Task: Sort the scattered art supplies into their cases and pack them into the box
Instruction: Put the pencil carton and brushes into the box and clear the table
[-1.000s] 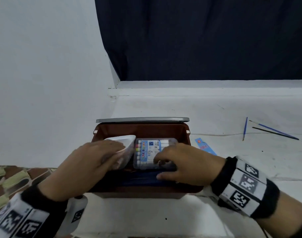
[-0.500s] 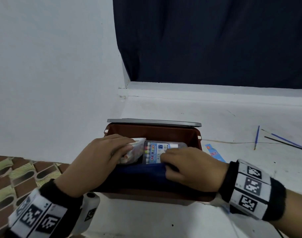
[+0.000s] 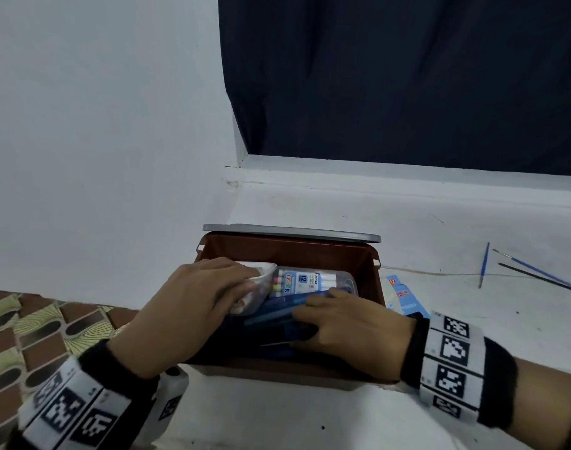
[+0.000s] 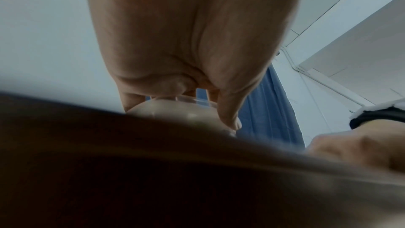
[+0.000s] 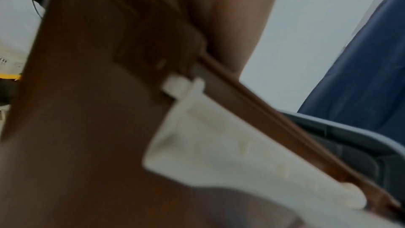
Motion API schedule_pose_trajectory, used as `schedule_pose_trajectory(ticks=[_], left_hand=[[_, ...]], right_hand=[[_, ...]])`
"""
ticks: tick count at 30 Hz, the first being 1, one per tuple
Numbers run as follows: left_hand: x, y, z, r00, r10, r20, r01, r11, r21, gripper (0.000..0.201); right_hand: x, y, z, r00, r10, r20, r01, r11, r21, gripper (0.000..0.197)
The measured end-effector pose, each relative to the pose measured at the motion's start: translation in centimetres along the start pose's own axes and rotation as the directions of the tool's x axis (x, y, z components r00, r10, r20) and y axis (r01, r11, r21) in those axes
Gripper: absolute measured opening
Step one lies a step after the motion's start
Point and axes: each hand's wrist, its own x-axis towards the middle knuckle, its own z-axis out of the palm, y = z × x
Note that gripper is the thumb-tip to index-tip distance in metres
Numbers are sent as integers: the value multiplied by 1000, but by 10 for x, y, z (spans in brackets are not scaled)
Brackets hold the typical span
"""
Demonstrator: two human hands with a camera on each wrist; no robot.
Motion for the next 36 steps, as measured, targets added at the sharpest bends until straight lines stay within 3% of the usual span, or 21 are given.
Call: schedule_pose_trajectory(ticks=[3,6,11,13,15,17,19,21,22,23,25,26,28,32,34,36], left_hand=[[0,1,1,1000,-2,28,1,1000,13,31],[0,3,1,994,-8,106,6,1000,23,35],[-16,4,4,965,-78,249,61,995,75,57],[-22,1,8,963,-96,252,79,994,78,73],[-27,-2,12,963,-102,249,87,994,70,84],[-30,-3,14,965,-103,240,95,994,46,78],[-31,-4,16,968,-116,223,116,993,17,64],[-32,-5,17,968,-127,217,131,991,-1,59],[-32,-5,18,968,-126,217,129,992,-2,59],[-32,-5,18,968,-123,219,126,992,3,59],[-30,-4,15,966,-123,228,123,992,12,58],[-29,-4,14,965,-121,233,122,993,11,57],[-27,-5,12,963,-120,243,123,992,1,55],[-25,-7,11,962,-120,246,126,992,-9,53],[-25,-6,11,966,-118,232,124,992,-12,54],[-24,-8,11,969,-115,217,124,992,-29,57]], right_hand=[[7,1,-1,999,-24,36,25,999,-33,34],[6,3,-4,999,46,2,-46,998,-39,29],[-5,10,1,993,74,90,-90,979,185,38],[-10,13,-4,990,133,46,-140,958,250,37],[-18,17,-12,963,254,-86,-218,928,301,36],[-35,25,-18,861,444,-246,-340,864,371,29],[-60,33,-11,660,649,-379,-465,749,472,15],[-83,35,12,466,793,-392,-581,609,540,10],[-91,35,26,421,845,-329,-647,534,544,11],[-96,32,41,413,884,-218,-714,463,525,17],[-101,23,65,421,904,79,-848,361,389,52],[-101,17,72,409,891,199,-889,339,308,69],[-101,9,80,386,871,306,-921,342,189,90],[-102,18,92,329,868,373,-944,297,142,86],[-102,20,78,280,902,328,-926,165,339,75],[-102,20,56,184,945,271,-778,-29,628,45]])
